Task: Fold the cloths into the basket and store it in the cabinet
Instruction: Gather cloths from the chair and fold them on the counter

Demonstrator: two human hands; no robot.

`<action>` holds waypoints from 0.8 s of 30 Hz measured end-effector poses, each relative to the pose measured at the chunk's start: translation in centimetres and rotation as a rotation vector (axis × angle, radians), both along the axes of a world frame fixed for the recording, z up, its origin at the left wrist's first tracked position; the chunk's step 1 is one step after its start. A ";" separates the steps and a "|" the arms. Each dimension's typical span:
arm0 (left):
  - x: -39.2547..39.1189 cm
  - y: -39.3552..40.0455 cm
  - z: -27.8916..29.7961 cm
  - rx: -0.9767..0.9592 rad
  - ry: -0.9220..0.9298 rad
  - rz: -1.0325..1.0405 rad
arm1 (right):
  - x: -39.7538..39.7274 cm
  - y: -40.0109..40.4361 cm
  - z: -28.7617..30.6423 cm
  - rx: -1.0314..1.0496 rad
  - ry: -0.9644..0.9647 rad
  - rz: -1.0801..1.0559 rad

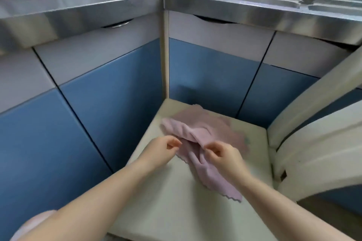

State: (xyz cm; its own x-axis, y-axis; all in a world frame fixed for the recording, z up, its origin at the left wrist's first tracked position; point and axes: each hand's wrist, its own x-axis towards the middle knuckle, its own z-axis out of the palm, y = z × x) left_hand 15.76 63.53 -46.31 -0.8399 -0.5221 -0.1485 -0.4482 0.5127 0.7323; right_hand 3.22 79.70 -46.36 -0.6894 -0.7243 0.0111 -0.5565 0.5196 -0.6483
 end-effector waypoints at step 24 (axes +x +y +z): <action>-5.8 -0.9 -1.6 -0.611 0.201 -0.272 | -4.5 3.5 -0.5 0.097 0.381 -0.057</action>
